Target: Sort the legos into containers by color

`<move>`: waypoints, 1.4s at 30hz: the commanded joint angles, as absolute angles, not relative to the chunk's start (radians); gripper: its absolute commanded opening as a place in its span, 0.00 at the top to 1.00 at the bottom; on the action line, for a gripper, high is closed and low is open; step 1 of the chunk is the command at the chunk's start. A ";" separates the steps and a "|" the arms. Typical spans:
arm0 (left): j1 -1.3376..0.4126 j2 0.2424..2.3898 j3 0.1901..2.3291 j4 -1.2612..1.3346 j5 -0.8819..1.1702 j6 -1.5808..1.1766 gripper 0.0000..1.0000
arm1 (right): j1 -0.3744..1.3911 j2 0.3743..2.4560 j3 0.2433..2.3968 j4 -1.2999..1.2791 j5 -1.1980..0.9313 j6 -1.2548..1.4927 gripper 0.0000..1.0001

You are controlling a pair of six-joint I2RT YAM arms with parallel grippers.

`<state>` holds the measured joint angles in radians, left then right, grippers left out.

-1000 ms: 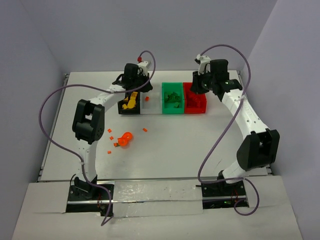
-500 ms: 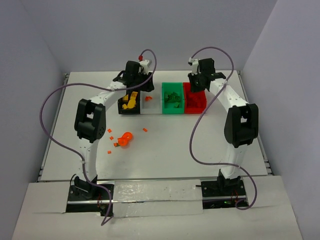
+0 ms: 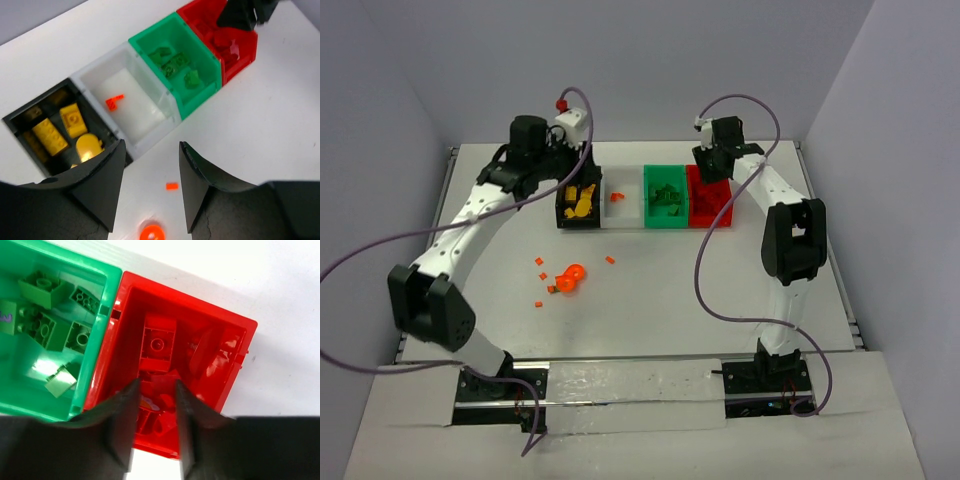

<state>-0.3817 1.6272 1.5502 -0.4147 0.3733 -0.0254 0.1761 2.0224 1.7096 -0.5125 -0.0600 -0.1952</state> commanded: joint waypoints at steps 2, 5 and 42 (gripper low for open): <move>-0.314 1.454 1.355 -0.553 0.477 0.181 0.44 | 0.175 2.019 1.776 -0.487 -0.036 -0.186 0.54; -0.266 1.375 1.250 -0.668 0.504 0.277 0.45 | 0.175 2.001 1.771 -0.488 -0.034 -0.184 0.44; -0.206 1.332 0.897 -0.762 0.506 0.592 0.60 | 0.224 1.576 1.431 -0.508 -0.323 -0.065 0.35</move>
<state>-0.2077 1.2799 0.8302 -0.8139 0.4312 0.5892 0.2089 1.6459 1.4453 -0.5220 -0.2615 -0.0860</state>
